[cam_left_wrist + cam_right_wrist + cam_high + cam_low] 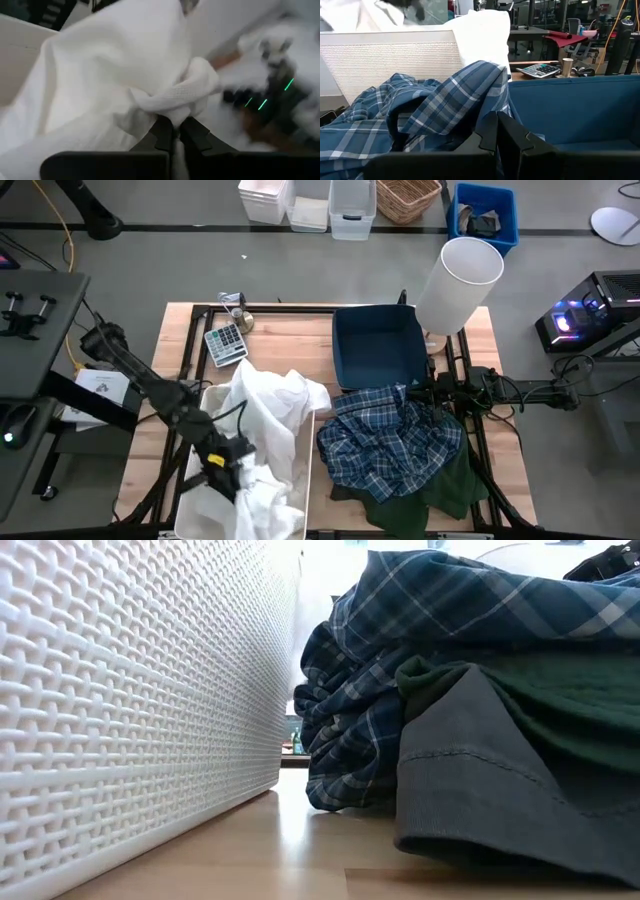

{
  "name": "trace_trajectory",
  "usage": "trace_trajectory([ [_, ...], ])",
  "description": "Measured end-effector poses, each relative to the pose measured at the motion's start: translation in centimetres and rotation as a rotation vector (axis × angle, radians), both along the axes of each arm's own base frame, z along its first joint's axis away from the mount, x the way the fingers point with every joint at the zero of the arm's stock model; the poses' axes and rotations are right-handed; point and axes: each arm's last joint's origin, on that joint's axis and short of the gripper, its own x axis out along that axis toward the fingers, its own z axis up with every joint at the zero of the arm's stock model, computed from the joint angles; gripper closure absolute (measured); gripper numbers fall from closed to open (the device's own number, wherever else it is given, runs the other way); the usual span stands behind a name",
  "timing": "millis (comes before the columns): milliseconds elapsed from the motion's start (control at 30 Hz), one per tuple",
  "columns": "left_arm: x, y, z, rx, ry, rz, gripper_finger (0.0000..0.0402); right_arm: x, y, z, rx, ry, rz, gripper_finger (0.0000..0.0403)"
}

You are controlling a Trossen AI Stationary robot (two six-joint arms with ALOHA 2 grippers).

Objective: Sort clothes
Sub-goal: Put the white shirt into the white bin

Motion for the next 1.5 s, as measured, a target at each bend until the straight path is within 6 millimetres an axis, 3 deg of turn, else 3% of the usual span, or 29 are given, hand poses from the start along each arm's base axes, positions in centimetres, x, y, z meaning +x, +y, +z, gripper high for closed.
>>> trace_trajectory([
  [167,1.3,-0.5,-6.5,-0.176,-0.006,0.205,0.0401,0.0,0.0,0.0,0.0,0.0,0.0,0.0402],
  [267,1.5,-0.5,-10.7,-0.071,0.183,0.309,0.0401,0.0,0.0,0.0,0.0,0.0,0.0,0.0402],
  [400,1.3,-0.4,-12.7,0.081,0.289,0.377,0.0393,0.0,0.0,0.0,0.0,0.001,0.0,0.0402],
  [567,2.0,-1.2,-11.1,0.245,0.172,0.232,0.0332,0.0,0.0,0.0,0.0,0.004,0.0,0.0402],
  [633,2.7,-1.9,-8.8,0.241,0.114,0.166,0.0295,0.0,0.0,0.0,0.0,0.005,0.0,0.0402],
  [767,3.2,-3.0,-5.8,0.402,0.07,0.03,0.0223,0.1,0.0,-0.1,0.0,0.013,0.0,0.0402],
  [933,3.4,-2.9,0.0,0.629,-0.079,-0.073,0.0167,0.1,0.0,-0.1,-0.001,0.019,0.0,0.0402],
  [1033,3.6,-1.9,3.1,0.816,-0.157,-0.034,0.0152,0.1,0.0,-0.1,0.0,0.019,0.0,0.0402],
  [1133,4.1,0.1,6.8,1.0,-0.245,0.149,0.0146,0.1,0.0,-0.1,0.0,0.019,0.0,0.0402],
  [1233,5.5,2.8,9.4,1.031,-0.267,0.325,0.0144,0.1,0.0,-0.1,0.0,0.019,0.0,0.0402],
  [1367,7.0,6.1,9.4,0.828,-0.121,0.341,0.0144,0.1,0.0,-0.1,0.0,0.019,0.0,0.0402],
  [1500,6.7,6.3,7.6,0.934,-0.053,0.241,0.0144,0.1,0.0,-0.1,0.0,0.018,0.0,0.0402],
])
